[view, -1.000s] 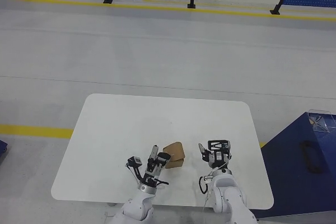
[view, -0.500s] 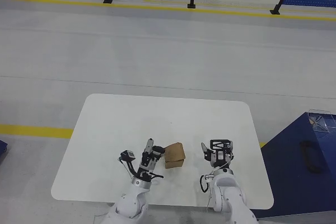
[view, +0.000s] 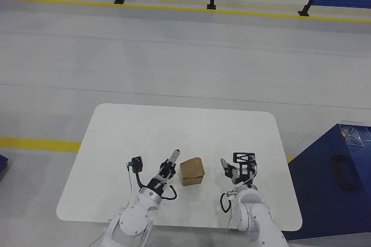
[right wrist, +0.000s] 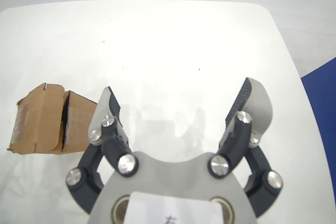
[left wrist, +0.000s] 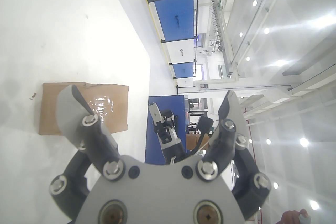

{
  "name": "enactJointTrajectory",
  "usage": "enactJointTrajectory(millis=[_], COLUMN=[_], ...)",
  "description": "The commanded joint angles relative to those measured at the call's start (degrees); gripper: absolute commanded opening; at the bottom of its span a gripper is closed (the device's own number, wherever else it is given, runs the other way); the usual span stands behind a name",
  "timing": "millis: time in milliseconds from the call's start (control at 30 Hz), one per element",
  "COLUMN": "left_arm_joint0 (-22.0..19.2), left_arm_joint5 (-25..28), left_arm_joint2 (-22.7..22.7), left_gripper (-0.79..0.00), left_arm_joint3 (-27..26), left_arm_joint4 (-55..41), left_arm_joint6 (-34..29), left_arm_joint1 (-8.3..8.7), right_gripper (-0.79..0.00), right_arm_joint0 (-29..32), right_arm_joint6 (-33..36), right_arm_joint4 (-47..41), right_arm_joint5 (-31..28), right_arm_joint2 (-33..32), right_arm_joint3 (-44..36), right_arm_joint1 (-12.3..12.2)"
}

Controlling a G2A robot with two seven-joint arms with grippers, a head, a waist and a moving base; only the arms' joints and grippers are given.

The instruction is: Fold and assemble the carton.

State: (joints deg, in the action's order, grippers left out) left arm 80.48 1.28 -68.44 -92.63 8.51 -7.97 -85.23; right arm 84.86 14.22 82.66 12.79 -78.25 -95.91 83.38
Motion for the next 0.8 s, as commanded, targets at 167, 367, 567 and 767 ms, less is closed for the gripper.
enactJointTrajectory(millis=[167,367,567,767], left_arm_joint0=[-6.46,-11.32,-13.38,-15.29], left_arm_joint5=[-10.85,-14.69,-8.99,-5.76], left_arm_joint2=[-0.28,0.39,0.39,1.35], left_gripper=[0.000,0.000,0.000,-0.114], left_arm_joint3=[7.19,14.66,20.91,26.00], left_arm_joint4=[3.74,2.84,-1.83,-5.78], left_arm_joint6=[-12.58,-16.07,-17.83,-20.02], left_arm_joint1=[0.81,0.69,0.48,0.13], right_gripper=[0.000,0.000,0.000,0.000], right_arm_joint0=[-0.66,-6.09,-7.94,-7.76], right_arm_joint6=[-6.30,-3.19,-2.88,-2.55], right_arm_joint4=[-0.86,1.82,1.70,-0.92], right_arm_joint5=[-1.13,2.89,3.76,2.93], right_arm_joint2=[2.97,7.64,9.59,9.31], right_arm_joint3=[3.01,10.85,13.62,12.60], right_arm_joint1=[0.40,1.35,1.88,2.03])
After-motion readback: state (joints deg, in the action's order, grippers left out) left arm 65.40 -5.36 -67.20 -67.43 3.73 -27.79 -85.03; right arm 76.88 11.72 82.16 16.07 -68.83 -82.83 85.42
